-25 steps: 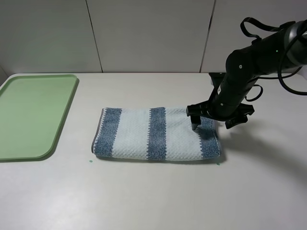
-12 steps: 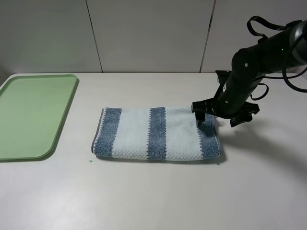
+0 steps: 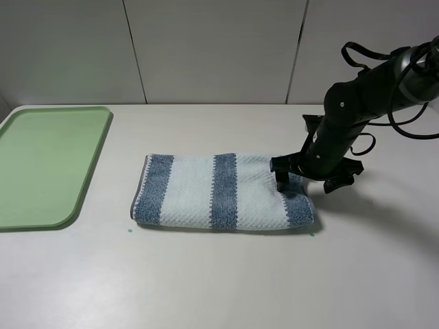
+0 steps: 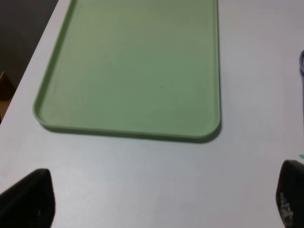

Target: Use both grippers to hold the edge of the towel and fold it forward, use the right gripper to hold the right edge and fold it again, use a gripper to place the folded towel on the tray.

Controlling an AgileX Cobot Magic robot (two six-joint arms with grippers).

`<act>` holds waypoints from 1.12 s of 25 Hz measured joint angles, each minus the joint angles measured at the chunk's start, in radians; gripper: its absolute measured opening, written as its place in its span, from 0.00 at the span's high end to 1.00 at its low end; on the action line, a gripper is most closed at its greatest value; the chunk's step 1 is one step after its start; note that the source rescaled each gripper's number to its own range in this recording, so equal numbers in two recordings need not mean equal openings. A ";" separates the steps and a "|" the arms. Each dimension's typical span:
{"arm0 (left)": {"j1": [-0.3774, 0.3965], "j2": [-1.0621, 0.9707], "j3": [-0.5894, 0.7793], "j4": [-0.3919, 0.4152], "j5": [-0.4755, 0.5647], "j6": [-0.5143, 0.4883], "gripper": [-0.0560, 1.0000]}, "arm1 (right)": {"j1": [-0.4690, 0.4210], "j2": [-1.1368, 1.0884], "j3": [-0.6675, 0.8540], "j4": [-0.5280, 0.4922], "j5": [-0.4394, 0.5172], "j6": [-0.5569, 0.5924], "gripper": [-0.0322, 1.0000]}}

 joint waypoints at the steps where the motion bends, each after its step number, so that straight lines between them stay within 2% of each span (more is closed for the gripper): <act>1: 0.000 0.000 0.000 0.000 0.000 0.000 0.08 | 0.000 0.006 0.000 0.005 -0.005 -0.003 0.00; 12: 0.000 0.000 0.000 0.000 0.000 0.000 0.08 | 0.000 0.036 -0.012 0.012 -0.009 -0.012 0.00; 13: 0.000 0.000 0.000 0.000 0.000 0.000 0.08 | 0.000 0.036 -0.012 0.012 -0.009 -0.012 0.03; 16: 0.000 0.000 0.000 0.000 0.000 0.000 0.08 | 0.000 0.038 -0.015 0.019 -0.020 -0.014 0.28; 21: 0.000 0.000 0.000 0.000 0.000 0.000 0.08 | 0.004 0.040 -0.016 0.042 -0.046 -0.014 0.81; 22: 0.000 0.000 0.000 0.000 0.000 0.000 0.08 | 0.005 0.040 -0.016 0.039 -0.046 -0.014 0.88; 23: 0.000 0.000 0.000 0.000 0.000 0.000 0.08 | 0.006 0.040 -0.016 0.037 -0.046 -0.014 0.93; 28: 0.000 0.000 0.000 0.000 0.000 0.000 0.08 | 0.008 0.040 -0.017 0.020 -0.046 -0.014 0.92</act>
